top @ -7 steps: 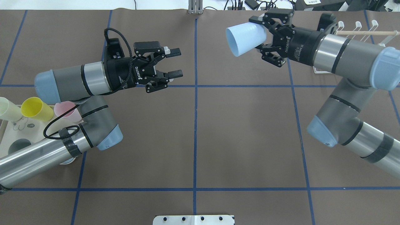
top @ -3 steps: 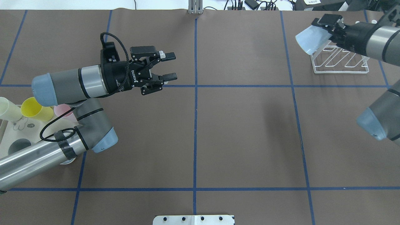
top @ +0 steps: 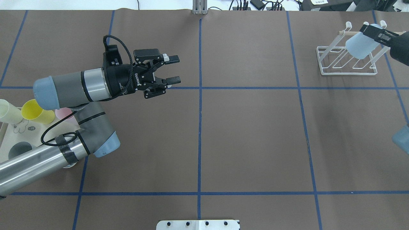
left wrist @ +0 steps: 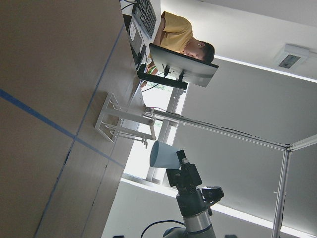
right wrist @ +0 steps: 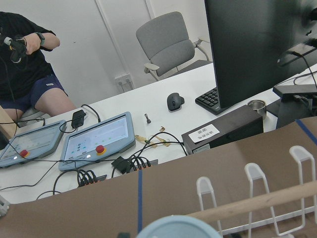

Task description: Transfer IKEA cup to right arm and place on rack

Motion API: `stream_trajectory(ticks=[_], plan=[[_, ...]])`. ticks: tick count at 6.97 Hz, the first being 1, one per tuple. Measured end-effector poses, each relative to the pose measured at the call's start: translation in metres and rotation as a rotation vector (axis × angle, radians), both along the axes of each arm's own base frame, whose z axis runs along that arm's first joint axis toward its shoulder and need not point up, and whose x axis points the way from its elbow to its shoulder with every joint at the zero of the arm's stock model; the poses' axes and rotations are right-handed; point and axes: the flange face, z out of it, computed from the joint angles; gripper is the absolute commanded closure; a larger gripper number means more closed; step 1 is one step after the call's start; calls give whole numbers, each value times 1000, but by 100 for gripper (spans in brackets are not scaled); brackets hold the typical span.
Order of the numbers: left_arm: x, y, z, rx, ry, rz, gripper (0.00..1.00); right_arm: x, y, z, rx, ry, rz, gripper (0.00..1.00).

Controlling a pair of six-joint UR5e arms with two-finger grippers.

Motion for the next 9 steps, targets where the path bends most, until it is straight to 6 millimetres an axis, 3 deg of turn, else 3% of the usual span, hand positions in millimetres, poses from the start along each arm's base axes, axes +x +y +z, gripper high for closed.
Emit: stream_trajectory(ticks=[4,9], plan=[[0,-1,1,-3,-2,-1,25,-17,-29,19,0,82,20,100],[0,-1,1,-2,-3,-3,25,-27,-36,44,-32,104,9,100]])
